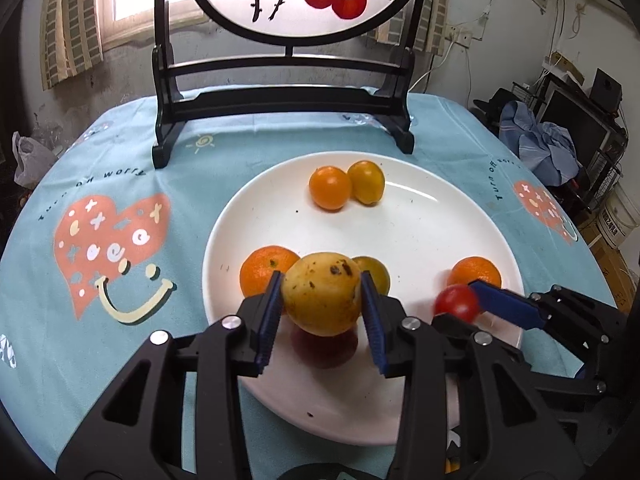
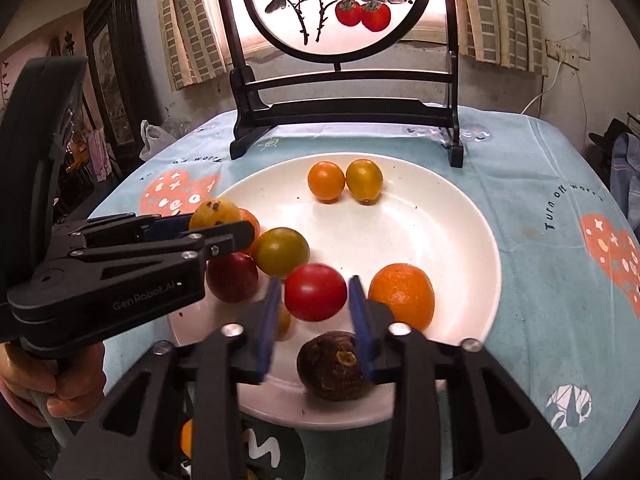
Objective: Organize fruits
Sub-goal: 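Carry the red tomato and yellow pear over the plate and open both tools, then grasp the dark brown fruit with the right tool while the left tool grasps a red tomato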
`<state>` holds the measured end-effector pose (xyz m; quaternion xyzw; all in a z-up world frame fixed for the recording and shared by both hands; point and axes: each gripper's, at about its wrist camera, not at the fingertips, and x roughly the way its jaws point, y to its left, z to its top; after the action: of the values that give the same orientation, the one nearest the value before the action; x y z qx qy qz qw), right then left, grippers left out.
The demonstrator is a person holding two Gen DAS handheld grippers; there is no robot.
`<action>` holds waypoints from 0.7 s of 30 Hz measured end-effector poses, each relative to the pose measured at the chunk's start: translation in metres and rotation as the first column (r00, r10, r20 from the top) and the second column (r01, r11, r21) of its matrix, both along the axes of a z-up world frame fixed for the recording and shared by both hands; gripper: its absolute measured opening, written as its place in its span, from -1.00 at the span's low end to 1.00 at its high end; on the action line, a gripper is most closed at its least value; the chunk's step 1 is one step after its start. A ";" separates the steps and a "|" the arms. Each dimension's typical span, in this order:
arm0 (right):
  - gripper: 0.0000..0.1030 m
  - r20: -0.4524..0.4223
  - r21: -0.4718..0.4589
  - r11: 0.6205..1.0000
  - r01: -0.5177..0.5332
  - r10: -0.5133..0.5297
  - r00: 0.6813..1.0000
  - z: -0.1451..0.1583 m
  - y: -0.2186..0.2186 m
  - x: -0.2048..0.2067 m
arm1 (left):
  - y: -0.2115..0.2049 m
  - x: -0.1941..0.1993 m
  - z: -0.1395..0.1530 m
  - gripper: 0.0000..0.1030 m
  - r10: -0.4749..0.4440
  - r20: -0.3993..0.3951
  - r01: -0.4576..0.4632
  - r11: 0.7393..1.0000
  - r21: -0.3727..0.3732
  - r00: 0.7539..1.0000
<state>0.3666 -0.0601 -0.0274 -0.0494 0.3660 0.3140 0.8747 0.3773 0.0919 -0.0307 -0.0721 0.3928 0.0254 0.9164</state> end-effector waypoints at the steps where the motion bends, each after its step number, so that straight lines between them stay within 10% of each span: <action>1: -0.28 0.002 0.012 1.000 -0.006 0.006 1.000 0.005 -0.003 -0.003 | -0.001 -0.003 0.003 0.37 0.012 0.007 -0.012 1.000 0.012 1.000; 10: -0.03 0.099 0.064 0.998 -0.023 0.017 0.995 0.032 -0.036 -0.070 | -0.004 -0.082 0.041 0.87 0.072 0.090 -0.080 0.993 0.085 0.993; 21: -0.03 -0.003 0.042 0.995 -0.095 0.095 0.995 0.003 -0.049 -0.142 | 0.008 -0.165 -0.010 0.92 0.139 -0.015 -0.139 0.990 -0.002 0.990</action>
<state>0.2243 -0.1088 -0.0247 -0.0475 0.3589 0.3631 0.8585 0.2127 0.0998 -0.0406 -0.1004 0.3939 0.0891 0.9093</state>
